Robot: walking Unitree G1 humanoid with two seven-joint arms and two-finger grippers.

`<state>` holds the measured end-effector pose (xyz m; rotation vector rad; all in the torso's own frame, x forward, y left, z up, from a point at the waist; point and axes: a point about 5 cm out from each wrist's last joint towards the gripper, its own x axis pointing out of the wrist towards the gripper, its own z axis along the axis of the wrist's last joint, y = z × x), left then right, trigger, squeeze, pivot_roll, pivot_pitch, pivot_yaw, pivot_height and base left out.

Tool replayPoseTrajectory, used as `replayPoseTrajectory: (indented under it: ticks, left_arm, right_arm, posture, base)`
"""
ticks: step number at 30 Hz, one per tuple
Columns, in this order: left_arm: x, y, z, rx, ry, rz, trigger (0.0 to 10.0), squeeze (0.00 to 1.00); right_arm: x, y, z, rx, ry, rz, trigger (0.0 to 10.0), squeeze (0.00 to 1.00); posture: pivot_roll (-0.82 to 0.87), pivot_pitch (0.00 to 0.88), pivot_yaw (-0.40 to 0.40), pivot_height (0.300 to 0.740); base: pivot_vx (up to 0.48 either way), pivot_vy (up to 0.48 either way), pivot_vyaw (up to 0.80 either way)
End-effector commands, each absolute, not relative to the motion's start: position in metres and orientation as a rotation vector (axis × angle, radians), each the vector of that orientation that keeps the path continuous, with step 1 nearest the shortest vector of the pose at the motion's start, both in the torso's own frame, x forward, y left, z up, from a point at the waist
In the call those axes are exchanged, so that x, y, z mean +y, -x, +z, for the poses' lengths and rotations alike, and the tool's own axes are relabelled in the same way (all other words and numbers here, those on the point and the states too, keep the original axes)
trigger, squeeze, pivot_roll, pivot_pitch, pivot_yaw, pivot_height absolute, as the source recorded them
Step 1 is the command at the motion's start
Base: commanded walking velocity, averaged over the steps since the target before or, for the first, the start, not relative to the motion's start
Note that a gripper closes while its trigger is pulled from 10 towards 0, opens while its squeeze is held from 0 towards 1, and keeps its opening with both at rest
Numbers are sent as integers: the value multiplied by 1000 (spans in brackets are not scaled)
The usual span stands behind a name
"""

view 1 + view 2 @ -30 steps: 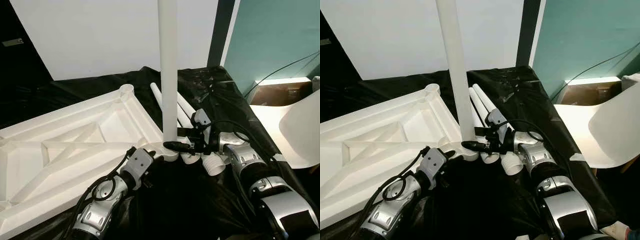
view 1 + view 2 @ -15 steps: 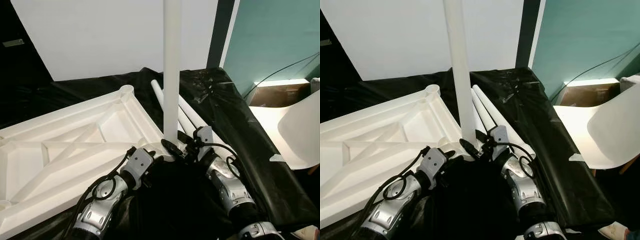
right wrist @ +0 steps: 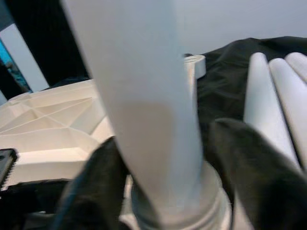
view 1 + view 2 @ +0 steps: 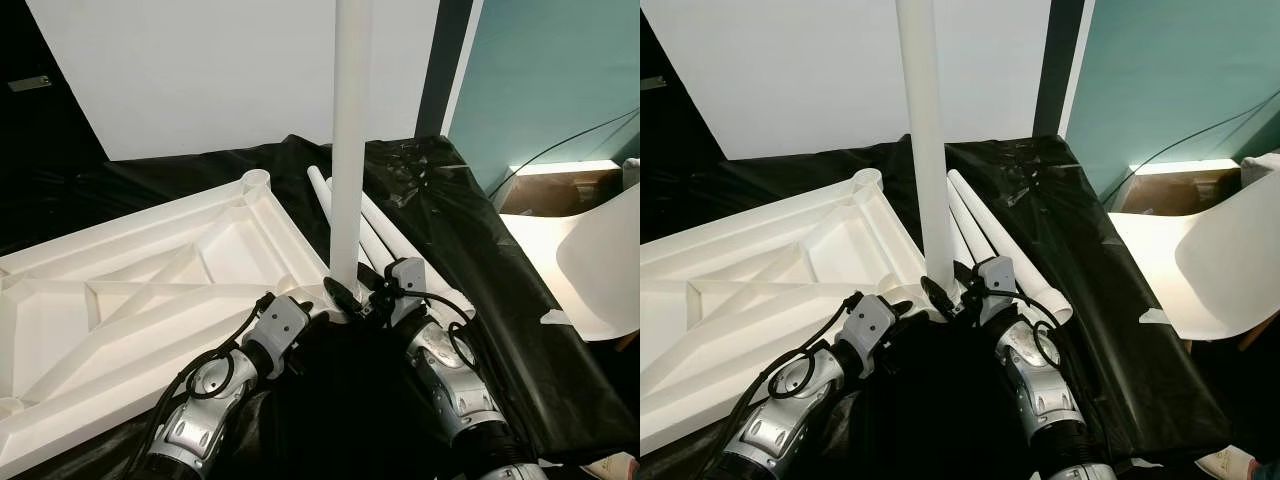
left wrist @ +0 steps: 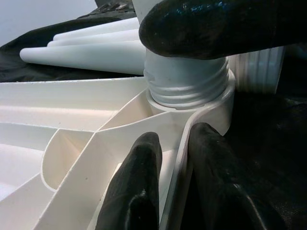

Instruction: Building children table

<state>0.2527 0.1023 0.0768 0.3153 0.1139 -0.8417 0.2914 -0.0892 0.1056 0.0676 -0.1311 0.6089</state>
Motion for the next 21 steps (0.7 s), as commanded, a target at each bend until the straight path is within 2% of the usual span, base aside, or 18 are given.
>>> replayPoseTrajectory:
  ticks: [1,2,3,4,5,6,9,13,18,19,20,21]
  left_arm:
    - [99,-234,46,274,-317,-940,10000,0]
    - [99,-234,46,274,-317,-940,10000,0]
    - [99,-235,46,274,-317,-939,10000,0]
    - [99,-235,46,274,-317,-939,10000,0]
    - [99,-235,46,273,-317,-939,10000,0]
    - [99,-235,46,273,-317,-939,10000,0]
    - [99,-237,46,271,-320,-939,10000,0]
    - [99,-238,47,270,-322,-939,10000,0]
    - [100,-239,48,264,-326,-936,10000,0]
    - [101,-239,48,263,-327,-932,10000,0]
    - [101,-239,48,263,-327,-930,10000,0]
    - [102,-238,48,263,-326,-927,10000,0]
  right_arm:
    - [-97,-298,114,-152,-67,582,10000,1000]
    - [-97,-298,114,-152,-67,582,10000,1000]
    - [-94,-300,116,-146,-51,649,10000,169]
    - [-94,-300,116,-146,-51,649,10000,169]
    - [-92,-302,117,-138,-30,709,10000,0]
    - [-92,-302,117,-138,-30,709,10000,0]
    - [-95,-311,123,-111,44,871,10000,0]
    - [-98,-315,125,-98,71,917,10000,0]
    - [-96,-327,124,-24,170,1089,10000,0]
    - [-95,-329,123,1,186,1130,9569,0]
    - [-94,-330,123,13,191,1148,9569,0]
    - [-94,-331,123,20,197,1172,3137,0]
  posture:
    - [153,0,1,740]
    - [153,0,1,740]
    - [153,0,2,740]
    - [153,0,2,740]
    - [152,0,2,740]
    - [152,0,2,740]
    - [151,0,2,740]
    - [151,0,2,740]
    - [168,0,-1,740]
    - [173,0,-2,740]
    - [173,0,-2,740]
    - [183,0,-7,740]
  base:
    - [0,0,0]
    - [0,0,0]
    - [0,0,0]
    - [0,0,0]
    - [0,0,0]
    - [0,0,0]
    - [0,0,0]
    - [0,0,0]
    - [0,0,0]
    - [0,0,0]
    - [0,0,0]
    - [0,0,0]
